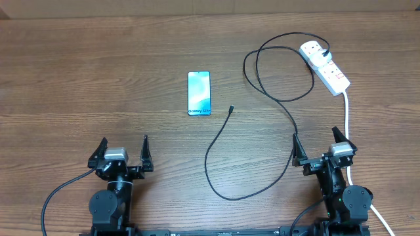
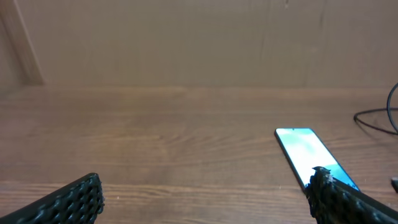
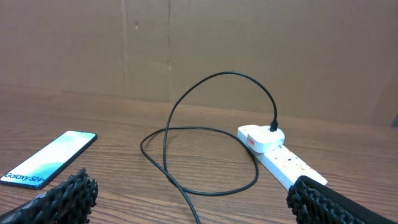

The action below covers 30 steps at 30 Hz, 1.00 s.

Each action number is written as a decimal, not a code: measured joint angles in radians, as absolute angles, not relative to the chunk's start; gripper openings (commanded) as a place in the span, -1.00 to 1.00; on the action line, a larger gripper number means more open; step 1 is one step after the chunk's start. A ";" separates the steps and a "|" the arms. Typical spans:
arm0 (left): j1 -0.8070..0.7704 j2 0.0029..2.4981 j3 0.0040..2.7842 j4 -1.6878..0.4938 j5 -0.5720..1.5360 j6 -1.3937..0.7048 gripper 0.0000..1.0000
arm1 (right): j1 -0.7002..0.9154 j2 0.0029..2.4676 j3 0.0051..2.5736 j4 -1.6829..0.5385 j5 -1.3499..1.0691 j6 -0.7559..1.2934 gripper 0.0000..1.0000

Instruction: Plug charger to phone and switch on socket

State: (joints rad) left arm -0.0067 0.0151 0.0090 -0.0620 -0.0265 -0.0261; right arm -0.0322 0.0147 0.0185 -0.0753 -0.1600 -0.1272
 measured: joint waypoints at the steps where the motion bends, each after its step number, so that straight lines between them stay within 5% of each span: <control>1: -0.007 0.015 0.009 -0.053 -0.015 -0.035 0.99 | -0.032 0.015 0.019 -0.075 -0.160 -0.127 1.00; 9: -0.007 0.015 0.008 0.056 0.237 -0.285 1.00 | -0.032 0.015 0.019 -0.075 -0.160 -0.127 1.00; 18: -0.007 0.012 0.013 0.518 0.399 -0.421 1.00 | -0.032 0.015 0.019 -0.075 -0.160 -0.128 1.00; 30: -0.007 0.158 0.415 0.290 0.412 -0.378 1.00 | -0.032 0.015 0.019 -0.075 -0.160 -0.128 1.00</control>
State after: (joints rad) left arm -0.0067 0.1577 0.4149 0.2905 0.4118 -0.3779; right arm -0.0322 0.0147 0.0185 -0.0750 -0.1600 -0.1276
